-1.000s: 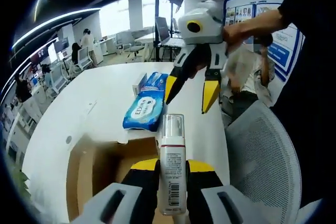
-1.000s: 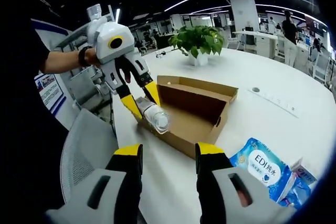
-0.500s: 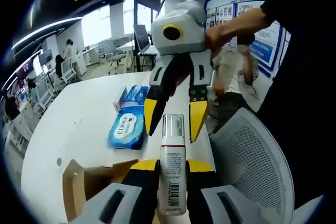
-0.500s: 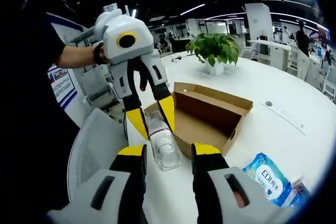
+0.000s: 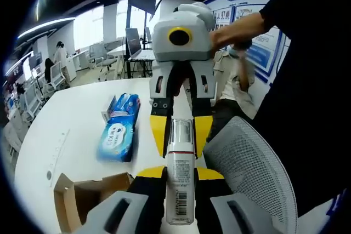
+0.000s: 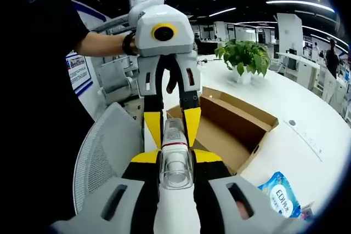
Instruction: Operate the shoe box by opening the lid, removing the specified soft item, and placing it in the target area until the item is outside and the box remains undamaged.
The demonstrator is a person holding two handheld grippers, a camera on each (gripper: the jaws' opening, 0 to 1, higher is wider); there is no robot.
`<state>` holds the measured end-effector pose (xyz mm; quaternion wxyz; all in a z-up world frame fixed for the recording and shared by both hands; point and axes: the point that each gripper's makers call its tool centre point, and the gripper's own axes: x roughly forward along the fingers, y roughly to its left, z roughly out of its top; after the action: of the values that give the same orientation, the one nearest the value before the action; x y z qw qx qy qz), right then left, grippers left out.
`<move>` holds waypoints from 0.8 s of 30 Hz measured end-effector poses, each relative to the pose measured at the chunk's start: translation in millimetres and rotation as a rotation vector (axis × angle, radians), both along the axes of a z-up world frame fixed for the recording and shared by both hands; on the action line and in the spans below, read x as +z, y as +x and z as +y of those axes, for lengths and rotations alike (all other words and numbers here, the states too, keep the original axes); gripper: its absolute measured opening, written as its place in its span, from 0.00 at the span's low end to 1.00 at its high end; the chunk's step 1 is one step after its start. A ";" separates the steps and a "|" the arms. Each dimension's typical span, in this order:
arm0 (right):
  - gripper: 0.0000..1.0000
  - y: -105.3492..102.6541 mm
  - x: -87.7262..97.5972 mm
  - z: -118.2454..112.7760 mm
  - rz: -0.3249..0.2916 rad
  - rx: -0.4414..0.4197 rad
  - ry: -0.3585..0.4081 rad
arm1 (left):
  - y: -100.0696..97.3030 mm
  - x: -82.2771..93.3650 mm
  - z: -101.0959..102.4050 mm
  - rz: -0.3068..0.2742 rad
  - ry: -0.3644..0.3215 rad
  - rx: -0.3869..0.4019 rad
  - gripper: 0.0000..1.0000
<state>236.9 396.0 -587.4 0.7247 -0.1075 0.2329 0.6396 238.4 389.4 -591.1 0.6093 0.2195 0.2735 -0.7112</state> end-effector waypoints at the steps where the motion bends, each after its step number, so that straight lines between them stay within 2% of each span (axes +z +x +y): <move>1: 0.19 -3.4 -0.3 0.4 -0.010 0.017 -0.009 | -2.3 -0.3 0.2 0.007 -0.002 -0.008 0.19; 6: 0.19 -9.2 -5.1 2.1 -0.032 0.038 -0.047 | -8.7 -8.5 -1.3 0.034 0.002 -0.027 0.19; 11: 0.19 -10.3 -8.8 0.4 -0.028 0.036 -0.072 | -12.2 -14.8 -3.5 0.052 0.005 -0.027 0.20; 16: 0.19 -8.6 -10.7 -3.7 -0.013 0.020 -0.068 | -11.1 -15.2 -5.4 0.055 -0.003 -0.015 0.20; 24: 0.18 -7.5 -22.6 -16.9 -0.008 0.015 -0.127 | -5.5 -23.5 -3.0 0.044 0.005 0.016 0.19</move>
<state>229.3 379.1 -610.0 0.7123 -0.1573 0.2693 0.6287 232.9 386.4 -614.5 0.6083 0.2031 0.2903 -0.7102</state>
